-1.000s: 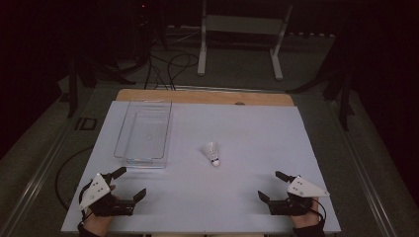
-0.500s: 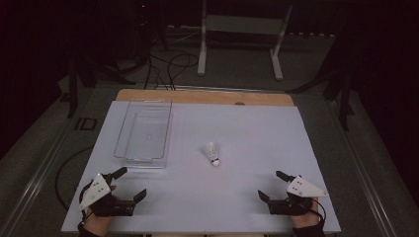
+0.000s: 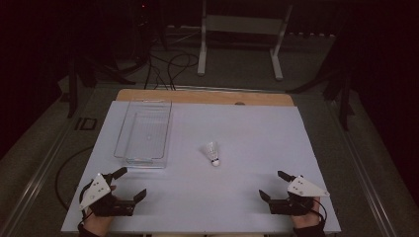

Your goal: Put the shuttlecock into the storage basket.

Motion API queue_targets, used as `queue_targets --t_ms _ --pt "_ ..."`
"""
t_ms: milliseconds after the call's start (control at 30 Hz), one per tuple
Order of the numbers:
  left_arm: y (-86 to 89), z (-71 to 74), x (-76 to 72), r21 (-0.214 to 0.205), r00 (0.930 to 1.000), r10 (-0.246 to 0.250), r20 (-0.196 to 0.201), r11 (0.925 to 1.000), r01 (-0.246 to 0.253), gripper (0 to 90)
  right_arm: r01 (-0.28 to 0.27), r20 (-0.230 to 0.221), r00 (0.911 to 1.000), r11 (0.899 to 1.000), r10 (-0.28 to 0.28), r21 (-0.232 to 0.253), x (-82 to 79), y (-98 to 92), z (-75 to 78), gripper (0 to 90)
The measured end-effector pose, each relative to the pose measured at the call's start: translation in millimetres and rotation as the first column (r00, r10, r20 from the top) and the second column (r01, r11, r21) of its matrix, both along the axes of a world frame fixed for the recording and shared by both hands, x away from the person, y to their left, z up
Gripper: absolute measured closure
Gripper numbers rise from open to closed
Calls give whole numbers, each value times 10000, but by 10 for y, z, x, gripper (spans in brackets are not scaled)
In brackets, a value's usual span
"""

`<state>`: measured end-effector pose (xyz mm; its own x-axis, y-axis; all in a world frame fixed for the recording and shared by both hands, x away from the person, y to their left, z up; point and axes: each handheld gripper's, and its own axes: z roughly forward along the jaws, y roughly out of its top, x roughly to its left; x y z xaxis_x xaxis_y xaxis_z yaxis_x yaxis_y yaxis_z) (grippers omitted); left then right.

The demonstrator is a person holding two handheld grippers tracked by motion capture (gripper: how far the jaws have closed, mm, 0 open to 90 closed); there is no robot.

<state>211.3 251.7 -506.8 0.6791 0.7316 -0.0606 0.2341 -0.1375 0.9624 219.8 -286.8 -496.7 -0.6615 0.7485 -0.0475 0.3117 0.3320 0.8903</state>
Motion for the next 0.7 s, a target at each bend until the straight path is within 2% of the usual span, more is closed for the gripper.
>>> queue_targets --t_ms 167,300,333,433,567,700 --pt "-8 1 -2 -2 10000 -31 12 10000 31 3 -65 -150 9999 9999 64 -82 -6 5 28 80" --pt "-5 2 -1 16 10000 -16 10 10000 16 3 -5 185 9998 9999 3 104 -37 9 111 80" --pt "-4 2 -1 -19 10000 18 18 10000 -18 3 73 376 9993 10000 -75 47 -58 22 159 80" --pt "-1 4 -2 -5 10000 23 18 10000 -23 3 92 437 9990 9998 -84 -183 -81 57 210 80" --pt "-5 8 -6 46 10000 -18 58 10000 18 3 191 323 9993 9989 -178 -421 -84 96 276 80" --pt "-3 7 -2 1 10000 -20 35 10000 20 3 85 115 9999 9992 -80 -399 -64 123 322 80"
